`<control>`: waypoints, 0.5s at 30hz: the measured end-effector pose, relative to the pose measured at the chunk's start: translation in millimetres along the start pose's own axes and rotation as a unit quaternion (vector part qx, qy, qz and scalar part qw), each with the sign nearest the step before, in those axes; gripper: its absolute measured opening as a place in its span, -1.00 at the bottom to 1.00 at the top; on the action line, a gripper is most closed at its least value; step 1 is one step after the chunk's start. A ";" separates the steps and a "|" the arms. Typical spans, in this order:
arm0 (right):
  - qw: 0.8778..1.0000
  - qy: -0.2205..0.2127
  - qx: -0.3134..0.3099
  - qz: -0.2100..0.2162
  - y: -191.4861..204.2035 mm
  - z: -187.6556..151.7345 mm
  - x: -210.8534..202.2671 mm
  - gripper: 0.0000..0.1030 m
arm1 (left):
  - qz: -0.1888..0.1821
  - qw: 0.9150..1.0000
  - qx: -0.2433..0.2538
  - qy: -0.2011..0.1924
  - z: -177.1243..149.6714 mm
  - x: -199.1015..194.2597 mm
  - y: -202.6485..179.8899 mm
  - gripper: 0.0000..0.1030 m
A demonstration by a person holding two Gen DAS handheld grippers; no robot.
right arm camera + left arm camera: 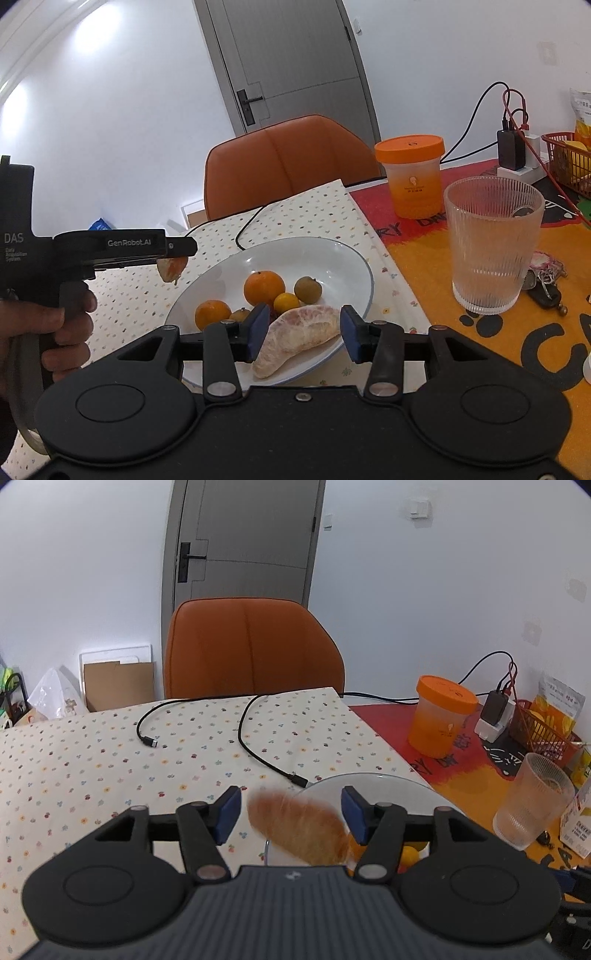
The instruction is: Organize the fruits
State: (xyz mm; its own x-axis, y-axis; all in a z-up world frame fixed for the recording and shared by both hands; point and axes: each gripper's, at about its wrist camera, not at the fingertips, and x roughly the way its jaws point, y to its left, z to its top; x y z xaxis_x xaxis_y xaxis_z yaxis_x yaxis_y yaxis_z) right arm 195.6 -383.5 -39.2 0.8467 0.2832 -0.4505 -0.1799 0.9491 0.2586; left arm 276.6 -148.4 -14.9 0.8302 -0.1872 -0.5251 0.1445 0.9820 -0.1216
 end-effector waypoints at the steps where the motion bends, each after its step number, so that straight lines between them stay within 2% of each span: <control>1: 1.000 -0.001 0.000 0.001 0.6 0.4 0.0 -0.14 | 0.000 1.000 -0.001 0.000 -0.6 -1.4 1.6 0.33; 3: 1.000 -0.001 -0.002 0.002 2.3 0.2 0.1 -0.13 | 0.005 1.000 -0.001 0.000 -2.3 -4.8 4.8 0.48; 15: 1.000 -0.003 -0.006 0.016 14.4 -3.6 -4.9 -0.08 | 0.037 0.999 -0.009 0.017 -23.9 -35.0 32.2 0.51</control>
State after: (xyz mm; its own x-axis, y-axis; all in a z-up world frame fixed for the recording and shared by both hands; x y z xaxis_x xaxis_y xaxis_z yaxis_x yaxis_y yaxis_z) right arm 187.1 -370.6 -36.4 0.8430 0.3131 -0.4374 -0.2137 0.9412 0.2618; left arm 239.3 -110.9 -20.5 0.8197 -0.1159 -0.5609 0.0741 0.9925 -0.0968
